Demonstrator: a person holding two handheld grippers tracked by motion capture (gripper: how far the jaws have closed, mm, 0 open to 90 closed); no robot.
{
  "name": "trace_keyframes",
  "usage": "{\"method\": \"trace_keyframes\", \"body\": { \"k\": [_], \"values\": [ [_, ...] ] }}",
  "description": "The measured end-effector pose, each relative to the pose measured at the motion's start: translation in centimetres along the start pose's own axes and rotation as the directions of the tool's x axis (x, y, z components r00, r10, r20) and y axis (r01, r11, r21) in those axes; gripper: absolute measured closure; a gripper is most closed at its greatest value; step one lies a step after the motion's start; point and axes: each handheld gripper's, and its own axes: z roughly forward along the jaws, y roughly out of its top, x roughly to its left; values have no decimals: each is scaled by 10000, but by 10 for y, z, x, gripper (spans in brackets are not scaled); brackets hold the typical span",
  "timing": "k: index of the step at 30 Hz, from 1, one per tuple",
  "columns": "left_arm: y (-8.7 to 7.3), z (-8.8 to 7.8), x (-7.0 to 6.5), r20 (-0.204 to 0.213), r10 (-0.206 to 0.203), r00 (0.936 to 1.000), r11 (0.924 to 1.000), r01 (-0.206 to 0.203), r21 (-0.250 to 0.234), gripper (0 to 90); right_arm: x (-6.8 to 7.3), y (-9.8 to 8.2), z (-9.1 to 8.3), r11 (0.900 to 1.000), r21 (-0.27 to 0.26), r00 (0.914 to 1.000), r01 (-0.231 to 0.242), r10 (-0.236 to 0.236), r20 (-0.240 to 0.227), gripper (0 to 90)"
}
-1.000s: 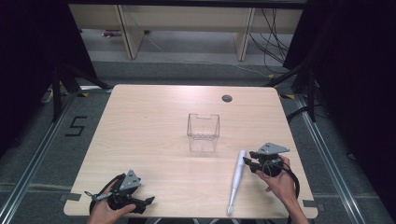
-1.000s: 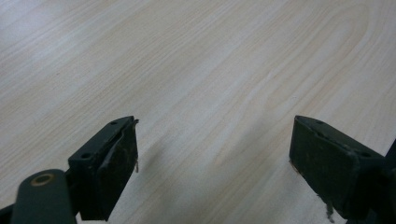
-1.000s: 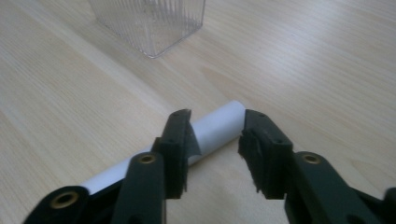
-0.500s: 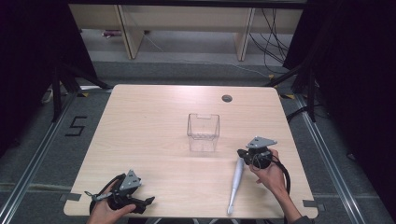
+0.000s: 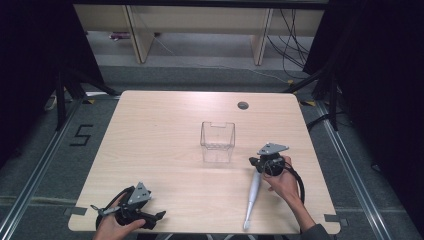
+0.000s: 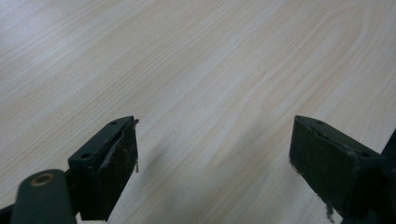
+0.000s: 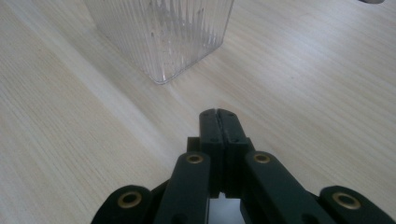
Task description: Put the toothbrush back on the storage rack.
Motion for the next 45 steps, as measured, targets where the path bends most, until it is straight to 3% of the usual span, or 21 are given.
{"method": "trace_keyframes", "body": {
  "k": [7,14,19,21,22,24,28,29,32,33,34,35,36,40,42,43,45],
  "values": [
    [0,0,0,8,90,10000,10000,-90,38,148,-3,1,8,9992,329,9997,214,-210,-133,900],
    [0,-1,0,21,116,9999,9999,-116,40,148,-6,0,10,9985,500,9998,211,-214,59,900],
    [0,-1,-1,105,-50,9999,9999,51,-123,148,-9,-1,10,9984,512,9996,241,-247,112,900],
    [0,-1,-1,55,-25,10000,9999,25,-156,148,-10,-2,10,9967,800,9999,140,-135,-65,900],
    [0,-1,-1,56,-32,10000,9999,33,-158,148,-8,-3,11,9978,660,9999,-101,97,53,900],
    [0,0,-1,66,11,10000,9999,-11,-120,148,-9,-5,11,9985,551,9998,-58,47,192,900],
    [0,-1,-1,54,8,10000,9999,-7,-142,148,-10,-5,6,9950,915,9992,-391,390,21,900],
    [0,-1,-1,42,-17,10000,9998,18,-180,148,-12,-6,8,9971,753,9999,-104,97,90,900],
    [0,-1,-1,54,-11,10000,9999,12,-160,148,-16,-9,3,9963,832,9997,-228,225,39,900],
    [0,-1,-1,60,13,10000,9999,-12,-141,148,-19,-10,1,9967,799,9999,107,-109,21,900],
    [0,-1,-1,63,13,10000,9999,-12,-144,148,-16,-12,2,9974,684,9997,-230,222,127,900],
    [0,-1,-1,59,9,10000,9999,-8,-144,148,-13,-13,0,9933,943,9977,-674,675,16,900],
    [0,-1,-1,59,9,10000,9999,-8,-144,148,-17,-13,-1,9951,915,9993,-377,379,0,900],
    [0,-1,-1,54,-20,10000,9999,21,-171,148,-18,-16,-9,9937,996,9987,-513,517,-18,900],
    [0,-1,-1,61,-14,10000,9998,15,-177,148,-19,-19,-9,9959,782,9990,-446,438,113,900],
    [0,-1,-1,61,-12,10000,9998,13,-178,148,-19,-19,-12,9935,1086,9993,-349,357,-53,900],
    [0,-1,-1,64,-22,10000,9998,23,-188,148,-19,-22,-12,9962,823,9996,-289,289,11,900]
  ]
}}
